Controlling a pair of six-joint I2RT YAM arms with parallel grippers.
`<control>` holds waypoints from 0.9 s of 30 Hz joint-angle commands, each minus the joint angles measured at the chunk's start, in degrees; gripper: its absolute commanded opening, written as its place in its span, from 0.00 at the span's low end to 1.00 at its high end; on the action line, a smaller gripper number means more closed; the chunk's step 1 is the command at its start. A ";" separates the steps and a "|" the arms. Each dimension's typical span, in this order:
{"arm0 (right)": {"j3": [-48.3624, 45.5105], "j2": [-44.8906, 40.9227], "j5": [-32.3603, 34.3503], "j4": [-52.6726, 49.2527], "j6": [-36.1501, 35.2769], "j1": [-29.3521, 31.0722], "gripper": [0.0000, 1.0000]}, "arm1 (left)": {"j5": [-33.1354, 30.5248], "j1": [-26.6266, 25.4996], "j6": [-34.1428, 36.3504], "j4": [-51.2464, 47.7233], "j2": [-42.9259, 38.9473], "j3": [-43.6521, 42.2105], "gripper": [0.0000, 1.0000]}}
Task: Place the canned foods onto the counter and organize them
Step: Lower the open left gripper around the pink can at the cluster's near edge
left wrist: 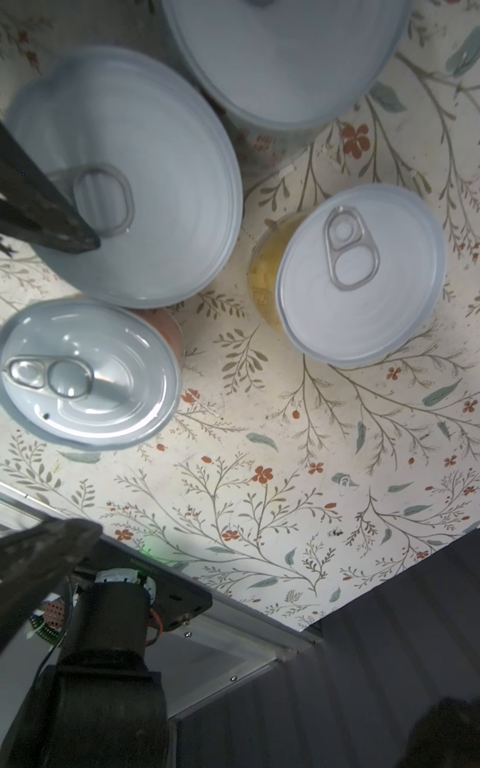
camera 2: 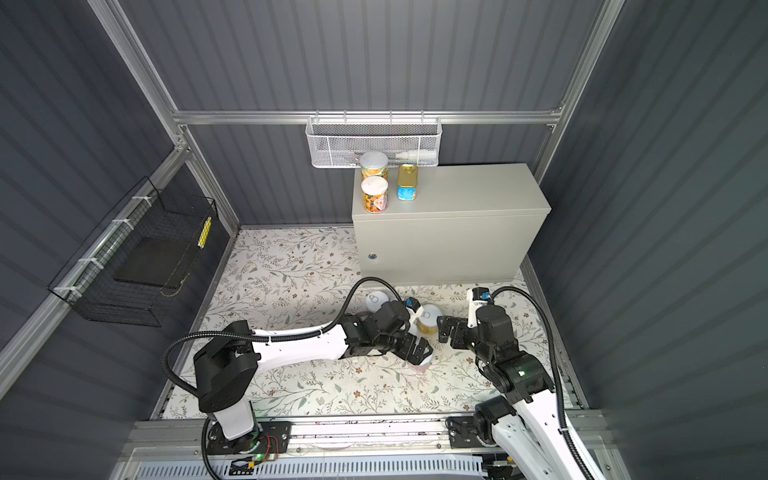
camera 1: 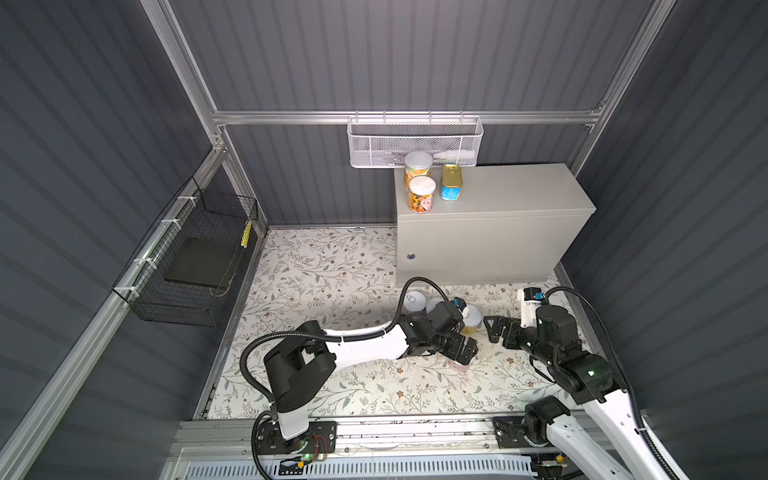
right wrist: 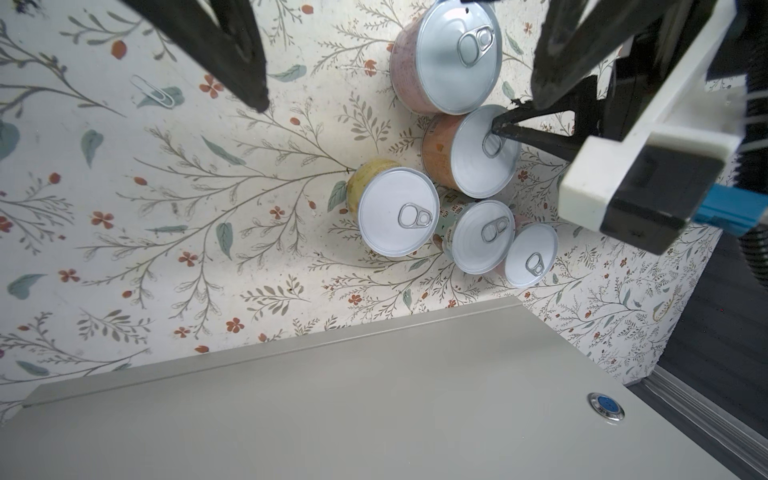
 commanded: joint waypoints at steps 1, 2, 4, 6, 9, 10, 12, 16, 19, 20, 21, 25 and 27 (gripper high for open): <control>-0.85 -1.29 0.66 -0.56 -0.11 -0.33 0.99 | 1.25 -1.44 -0.85 -2.42 1.12 1.61 1.00; -0.86 -1.67 0.82 -0.62 -0.05 -0.38 0.99 | 1.16 -1.61 -0.96 -2.62 1.24 1.65 1.00; -0.97 -2.52 1.15 -0.95 0.11 -0.39 0.99 | 0.24 -1.90 -0.92 -3.53 1.08 2.11 1.00; -0.98 -3.26 1.58 -1.34 0.09 -0.51 0.99 | -0.64 -2.16 -0.99 -4.45 1.05 2.59 1.00; -0.96 -4.19 2.33 -1.96 0.11 -0.61 0.99 | -1.15 -2.50 -1.15 -5.51 1.44 3.32 1.00; -1.05 -4.55 2.42 -2.14 0.18 -0.57 0.99 | -1.24 -2.60 -1.21 -5.78 1.63 3.52 1.00; -1.16 -4.99 2.25 -2.12 0.26 -0.55 0.99 | -1.94 -2.93 -1.18 -6.82 1.83 4.08 1.00; -1.29 -5.31 1.02 -2.03 0.02 -0.60 0.99 | -5.56 -3.22 -0.93 -8.03 -0.16 3.52 1.00; -1.42 -4.83 -0.69 -1.87 -0.09 -0.56 0.99 | -7.77 -3.22 -0.41 -6.25 -2.78 0.89 1.00; -1.38 -4.43 -0.74 -2.02 0.01 -0.55 0.99 | -7.90 -3.17 0.01 -5.89 -3.18 0.27 1.00; -1.24 -3.85 -1.10 -2.06 -0.06 -0.55 0.99 | -8.36 -3.22 0.45 -6.04 -3.46 -0.16 1.00; -0.33 0.18 -7.24 -1.88 -0.52 -0.55 0.99 | -10.84 -3.22 0.99 -7.16 -5.50 -2.39 1.00; -0.14 2.27 -9.86 -1.74 -0.51 -0.59 0.99 | -10.88 -3.22 1.48 -5.04 -7.52 -4.73 1.00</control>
